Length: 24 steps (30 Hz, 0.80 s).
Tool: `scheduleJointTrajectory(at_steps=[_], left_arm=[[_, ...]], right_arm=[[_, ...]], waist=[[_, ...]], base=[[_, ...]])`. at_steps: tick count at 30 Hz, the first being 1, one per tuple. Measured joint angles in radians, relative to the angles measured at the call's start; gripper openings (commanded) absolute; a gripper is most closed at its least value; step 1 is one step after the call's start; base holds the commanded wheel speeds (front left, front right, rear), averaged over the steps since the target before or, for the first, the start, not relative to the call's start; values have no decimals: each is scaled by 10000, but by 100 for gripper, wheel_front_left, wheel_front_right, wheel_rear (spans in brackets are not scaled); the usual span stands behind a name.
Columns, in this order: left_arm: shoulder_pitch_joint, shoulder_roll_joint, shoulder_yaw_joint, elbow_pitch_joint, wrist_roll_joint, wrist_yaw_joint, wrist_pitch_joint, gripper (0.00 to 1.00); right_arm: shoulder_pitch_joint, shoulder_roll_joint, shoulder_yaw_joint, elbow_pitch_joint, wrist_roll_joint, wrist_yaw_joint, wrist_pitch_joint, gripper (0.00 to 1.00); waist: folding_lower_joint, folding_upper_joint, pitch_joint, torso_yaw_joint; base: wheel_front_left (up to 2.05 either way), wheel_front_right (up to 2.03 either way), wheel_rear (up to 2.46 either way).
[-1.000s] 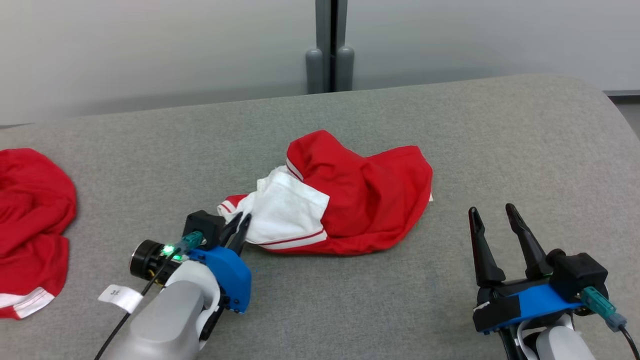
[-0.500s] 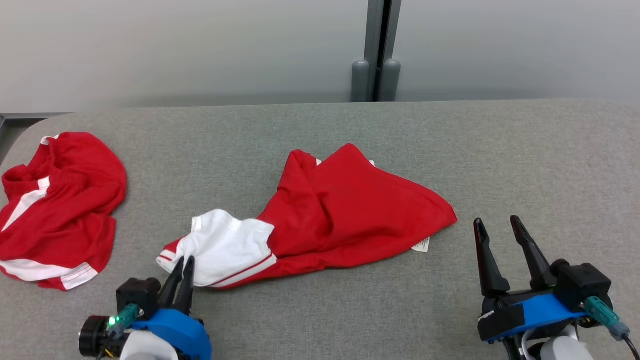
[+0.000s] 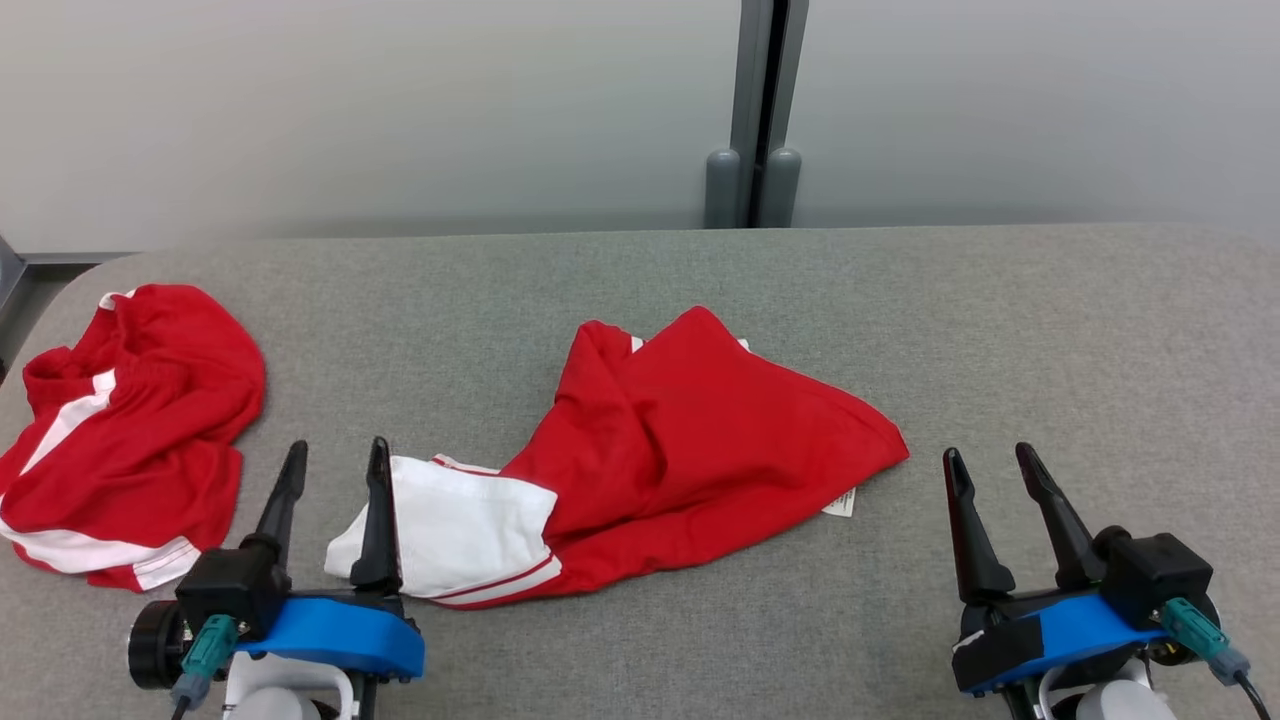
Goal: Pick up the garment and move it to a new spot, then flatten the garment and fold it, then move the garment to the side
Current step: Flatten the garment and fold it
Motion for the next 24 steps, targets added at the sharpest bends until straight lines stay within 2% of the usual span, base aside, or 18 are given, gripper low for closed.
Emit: scheduleJointTrajectory(at_steps=[4, 10, 19, 24], left_arm=[[227, -313, 648, -512, 545, -81, 0, 100], [408, -510, 1290, -485, 1103, -65, 0, 100], [602, -642, 1743, -389, 1515, -244, 0, 100], [603, -792, 1843, -391, 1682, -336, 0, 100]], right_arm=[[70, 0, -33, 46, -2, 0, 0, 100], [205, 0, -194, 111, -59, 0, 0, 100], [275, -2, -493, 414, -270, 0, 0, 100], [-653, -2, -453, 1062, -798, 0, 42, 100]], waist=[[1, 0, -142, -139], [0, 0, -283, -298], [0, 0, -373, -230], [0, 0, -285, -31]], base=[[0, 0, 0], [0, 0, 0], [0, 0, 0], [0, 0, 0]])
